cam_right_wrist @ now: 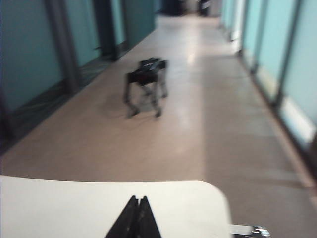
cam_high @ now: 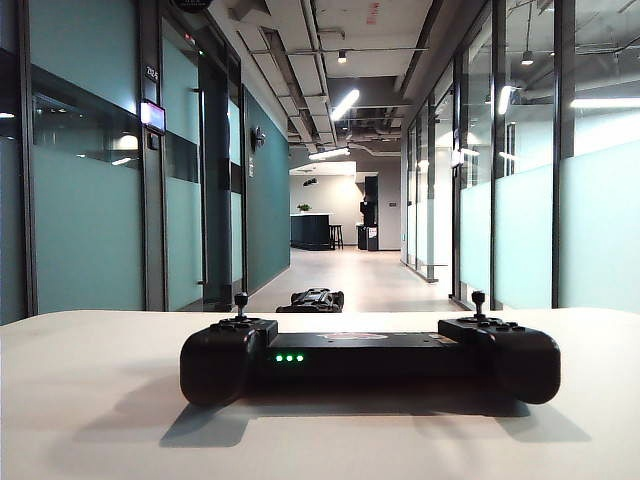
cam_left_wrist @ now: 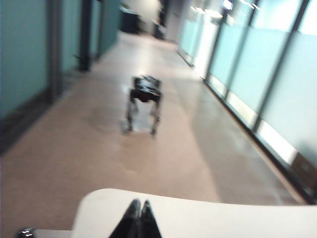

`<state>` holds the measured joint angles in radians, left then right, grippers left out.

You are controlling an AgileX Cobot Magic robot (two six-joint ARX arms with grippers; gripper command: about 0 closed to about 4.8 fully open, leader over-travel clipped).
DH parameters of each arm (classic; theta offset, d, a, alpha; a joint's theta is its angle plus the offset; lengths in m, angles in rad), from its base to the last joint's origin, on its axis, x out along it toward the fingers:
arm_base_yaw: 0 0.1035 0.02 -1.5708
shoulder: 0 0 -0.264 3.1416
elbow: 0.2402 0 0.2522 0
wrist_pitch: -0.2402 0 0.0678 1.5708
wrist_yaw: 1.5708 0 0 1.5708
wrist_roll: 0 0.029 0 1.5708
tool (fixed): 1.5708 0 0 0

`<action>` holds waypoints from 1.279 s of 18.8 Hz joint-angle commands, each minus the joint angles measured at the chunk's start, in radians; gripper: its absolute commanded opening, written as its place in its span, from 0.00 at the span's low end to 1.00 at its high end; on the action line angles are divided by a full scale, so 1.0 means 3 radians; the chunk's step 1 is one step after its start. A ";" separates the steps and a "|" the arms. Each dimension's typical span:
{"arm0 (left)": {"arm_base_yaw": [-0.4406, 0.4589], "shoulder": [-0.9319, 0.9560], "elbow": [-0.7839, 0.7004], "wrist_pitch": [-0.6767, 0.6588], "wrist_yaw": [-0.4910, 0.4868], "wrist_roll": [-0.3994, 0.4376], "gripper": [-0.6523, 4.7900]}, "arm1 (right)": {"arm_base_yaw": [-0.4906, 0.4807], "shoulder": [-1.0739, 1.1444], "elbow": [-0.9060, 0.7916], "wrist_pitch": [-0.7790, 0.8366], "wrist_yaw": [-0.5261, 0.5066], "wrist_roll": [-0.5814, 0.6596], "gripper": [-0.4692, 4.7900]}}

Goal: Push the left joystick on the remote control sitting on the white table forward to make the robot dog walk in a straight line until it approaches the door.

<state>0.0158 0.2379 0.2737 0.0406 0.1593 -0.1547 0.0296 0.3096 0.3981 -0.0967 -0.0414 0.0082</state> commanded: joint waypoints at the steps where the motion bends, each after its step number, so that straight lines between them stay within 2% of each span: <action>1: -0.0141 0.0385 0.0278 0.0019 0.0223 -0.0013 0.11 | 0.0000 0.0304 0.0234 -0.0084 -0.0182 0.0320 0.08; 4: -0.0483 0.0835 0.0562 0.0011 0.0296 -0.0011 0.11 | 0.0108 0.0576 0.0440 -0.0365 -0.0243 0.0356 0.08; 6: -0.0721 0.1146 0.0778 -0.0067 0.0323 -0.0010 0.11 | 0.0306 0.0687 0.0498 -0.0459 -0.0234 0.0392 0.08; 8: -0.0970 0.1441 0.1013 -0.0226 0.0394 -0.0009 0.11 | 0.0591 0.0764 0.0498 -0.0577 -0.0209 0.0544 0.08; 9: -0.1088 0.1645 0.1194 -0.0413 0.0430 -0.0009 0.11 | 0.0837 0.0821 0.0498 -0.0692 -0.0153 0.0587 0.08; 12: -0.1147 0.2023 0.1539 -0.0842 0.0792 -0.0010 0.11 | 0.1291 0.0908 0.0505 -0.1013 0.0086 0.0776 0.08; 14: -0.1148 0.2146 0.1651 -0.1025 0.0861 -0.0010 0.11 | 0.1522 0.0969 0.0505 -0.1203 0.0211 0.0964 0.08; 16: -0.1148 0.2188 0.1665 -0.1063 0.1058 -0.0010 0.11 | 0.1667 0.1030 0.0507 -0.1303 0.0216 0.0970 0.08; 19: -0.1148 0.2188 0.1665 -0.1081 0.1118 -0.0013 0.11 | 0.1831 0.1160 0.0507 -0.1376 0.0127 0.0987 0.08; 20: -0.1148 0.2188 0.1665 -0.1081 0.1118 -0.0013 0.11 | 0.1881 0.1236 0.0509 -0.1408 0.0114 0.1048 0.18; 21: -0.1148 0.2188 0.1665 -0.1081 0.1118 -0.0013 0.11 | 0.1907 0.1294 0.0509 -0.1422 0.0076 0.1082 0.33; 22: -0.1148 0.2188 0.1665 -0.1080 0.1116 -0.0011 0.11 | 0.1934 0.1414 0.0509 -0.1436 -0.0037 0.1138 0.59; 24: -0.1148 0.2188 0.1665 -0.1078 0.1119 -0.0011 0.11 | 0.1949 0.1616 0.0510 -0.1434 -0.0144 0.1223 0.75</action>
<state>-0.3279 0.8970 0.7681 -0.2897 0.4870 -0.1555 0.6121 0.7807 0.5442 -0.5339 -0.0608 0.3546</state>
